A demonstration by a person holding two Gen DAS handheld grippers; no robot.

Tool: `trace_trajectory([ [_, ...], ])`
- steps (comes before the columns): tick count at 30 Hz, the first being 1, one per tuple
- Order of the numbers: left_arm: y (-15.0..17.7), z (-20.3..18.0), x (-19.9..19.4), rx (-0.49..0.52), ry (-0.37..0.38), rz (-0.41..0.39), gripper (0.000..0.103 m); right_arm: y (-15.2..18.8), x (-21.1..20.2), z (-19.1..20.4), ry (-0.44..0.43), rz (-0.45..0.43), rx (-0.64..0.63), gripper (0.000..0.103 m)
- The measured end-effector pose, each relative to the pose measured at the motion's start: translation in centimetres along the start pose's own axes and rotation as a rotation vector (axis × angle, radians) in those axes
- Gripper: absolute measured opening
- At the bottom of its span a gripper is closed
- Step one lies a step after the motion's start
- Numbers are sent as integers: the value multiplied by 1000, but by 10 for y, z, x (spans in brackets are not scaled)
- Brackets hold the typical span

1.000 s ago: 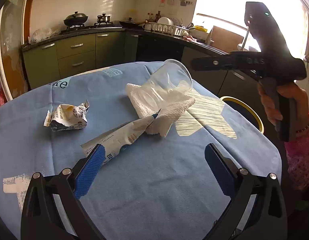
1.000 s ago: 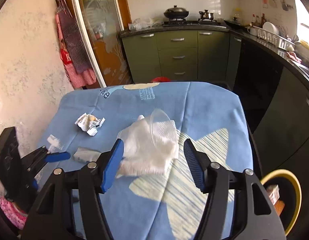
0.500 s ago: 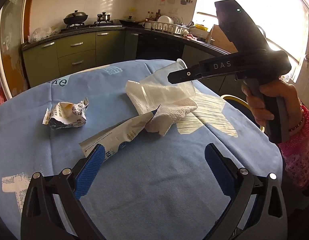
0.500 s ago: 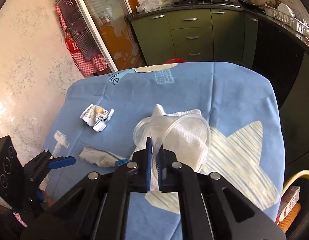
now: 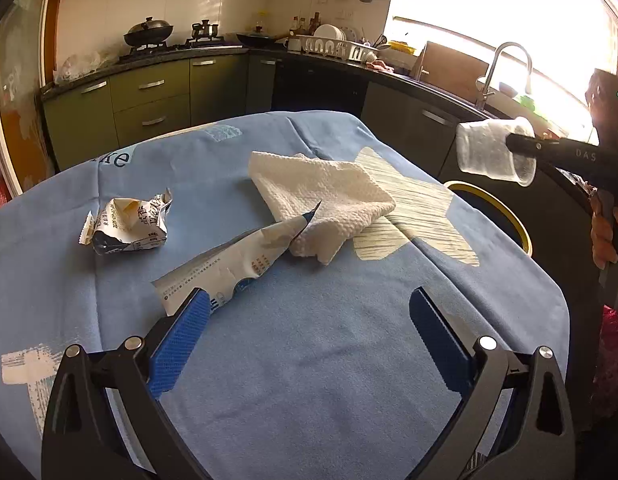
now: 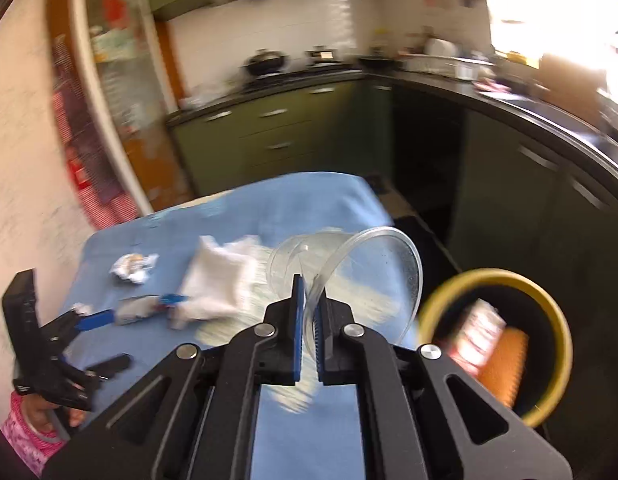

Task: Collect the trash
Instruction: 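Carry the plastic cup over the bin and open the right gripper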

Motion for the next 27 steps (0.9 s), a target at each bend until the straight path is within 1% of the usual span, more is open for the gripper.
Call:
trace_trajectory([
  [1,0,0,0,0,1,1,98,4,-4,-27,70,-4,35,5],
  [3,0,0,1,0,1,3,98,13,-7,-68,165,8,99,5],
  [6,1,0,2,-4,3,9,98,27,-5,-114,256,34,164,6],
  [7,1,1,3,-6,4,12,98,31,-4,-124,273,42,176,6],
  [9,2,2,4,-12,4,18,98,39,2,-141,280,58,208,6],
  [13,2,2,4,-14,9,20,98,45,21,-160,291,83,227,7],
  [14,2,2,4,-13,9,21,98,46,27,-166,312,98,221,11],
  [15,2,1,5,-12,9,23,98,46,30,-167,338,105,221,23],
  [16,2,1,5,-11,9,24,98,45,30,-171,365,96,228,39],
  [17,2,1,5,-10,9,25,98,44,26,-175,397,72,234,43],
  [19,2,1,6,-10,10,27,98,42,17,-176,438,35,232,43],
  [20,2,0,6,-10,11,28,98,41,15,-175,445,23,232,44],
  [22,2,0,7,-9,11,29,98,40,10,-171,433,9,225,44],
  [27,2,-1,7,-7,13,29,98,36,3,-145,368,-17,198,45],
])
Point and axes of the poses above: each gripper's, at about its wrist camera, not at the fingertips, and x roughly the way its jaws point, z to its left, y to its underside, the point moved 8 cm from there along x, roughly the way its jaws point, and after that the axes turned 3 degrees about z, right-handed, at the moved point
